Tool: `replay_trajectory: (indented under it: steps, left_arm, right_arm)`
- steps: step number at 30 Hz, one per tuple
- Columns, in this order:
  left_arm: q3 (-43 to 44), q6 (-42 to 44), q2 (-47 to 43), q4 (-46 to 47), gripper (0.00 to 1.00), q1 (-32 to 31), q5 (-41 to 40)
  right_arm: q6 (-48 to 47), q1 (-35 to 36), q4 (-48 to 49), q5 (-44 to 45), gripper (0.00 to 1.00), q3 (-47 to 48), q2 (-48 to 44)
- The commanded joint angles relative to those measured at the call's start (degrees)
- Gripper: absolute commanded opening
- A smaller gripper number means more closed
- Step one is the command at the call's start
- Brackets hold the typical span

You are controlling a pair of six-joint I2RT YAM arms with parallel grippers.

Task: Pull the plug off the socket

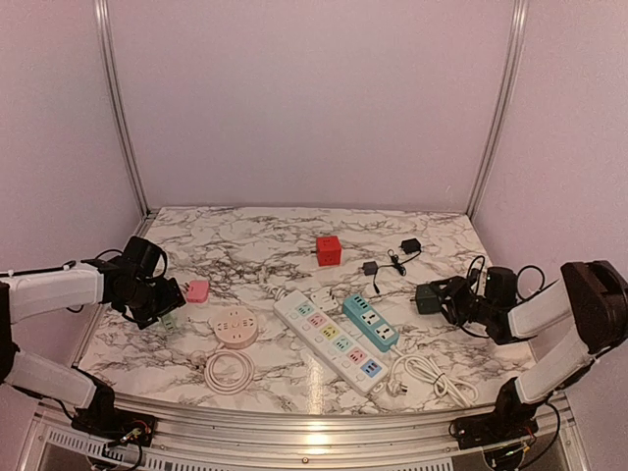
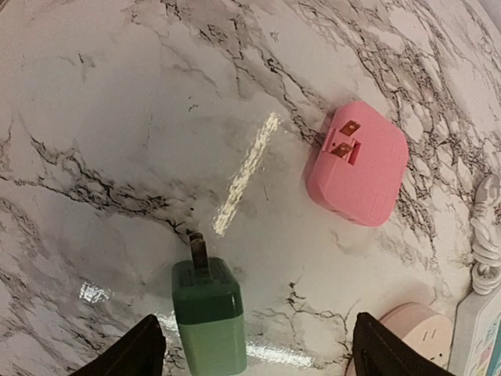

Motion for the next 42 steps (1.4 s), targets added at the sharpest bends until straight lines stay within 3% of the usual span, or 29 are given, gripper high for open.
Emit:
replay_trajectory:
  steps: [1, 7, 13, 19, 27, 41, 42]
  left_arm:
    - [3.9, 3.1, -2.6, -2.8, 0.87, 0.3, 0.8]
    - [7.3, 5.5, -3.8, -3.8, 0.93, 0.3, 2.1]
    - [9.8, 7.2, -4.8, -4.5, 0.97, 0.2, 3.7]
    - [10.6, 8.4, -5.1, -4.4, 0.99, 0.2, 4.9]
    - [11.1, 9.6, -5.4, -3.9, 0.99, 0.2, 6.9]
    - [11.5, 10.9, -6.0, -3.2, 0.99, 0.1, 8.0]
    - [11.6, 11.0, -6.1, -3.1, 0.99, 0.0, 8.0]
  right_arm:
    - [-1.5, -0.4, 2.1, 0.6, 0.13, -0.1, 1.5]
    - [-1.8, -0.4, 1.7, 1.0, 0.2, -0.4, 2.3]
    - [-2.7, -0.4, -1.2, 2.3, 0.37, -0.5, 1.1]
    - [-4.7, -0.4, -6.8, 4.2, 0.48, 0.6, -1.2]
    - [-7.6, -0.4, -13.4, 6.3, 0.75, 2.3, -3.8]
    - [-15.3, -0.4, -26.8, 11.2, 0.89, 7.3, -8.3]
    - [-15.9, -0.4, -28.1, 12.0, 0.93, 7.9, -9.2]
